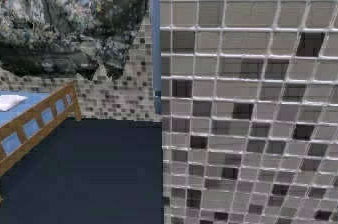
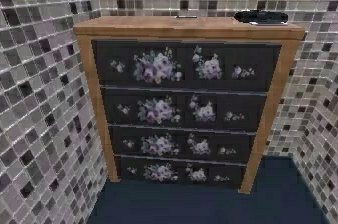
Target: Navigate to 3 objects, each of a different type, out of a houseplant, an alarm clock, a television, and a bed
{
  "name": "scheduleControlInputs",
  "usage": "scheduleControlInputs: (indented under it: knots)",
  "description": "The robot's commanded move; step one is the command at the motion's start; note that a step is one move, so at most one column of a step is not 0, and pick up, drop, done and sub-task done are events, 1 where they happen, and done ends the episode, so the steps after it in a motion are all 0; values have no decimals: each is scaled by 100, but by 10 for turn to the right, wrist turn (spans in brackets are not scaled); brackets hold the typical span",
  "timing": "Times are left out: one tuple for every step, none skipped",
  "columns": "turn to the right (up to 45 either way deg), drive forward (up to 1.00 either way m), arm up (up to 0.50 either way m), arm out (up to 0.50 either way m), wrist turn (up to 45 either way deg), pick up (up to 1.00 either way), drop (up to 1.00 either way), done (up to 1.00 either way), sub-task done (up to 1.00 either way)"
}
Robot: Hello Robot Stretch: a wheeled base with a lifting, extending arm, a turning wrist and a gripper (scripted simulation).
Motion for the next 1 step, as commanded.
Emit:
scheduleControlInputs:
  knots:
    - [-450,0,0,0,0,0,0,0,0]
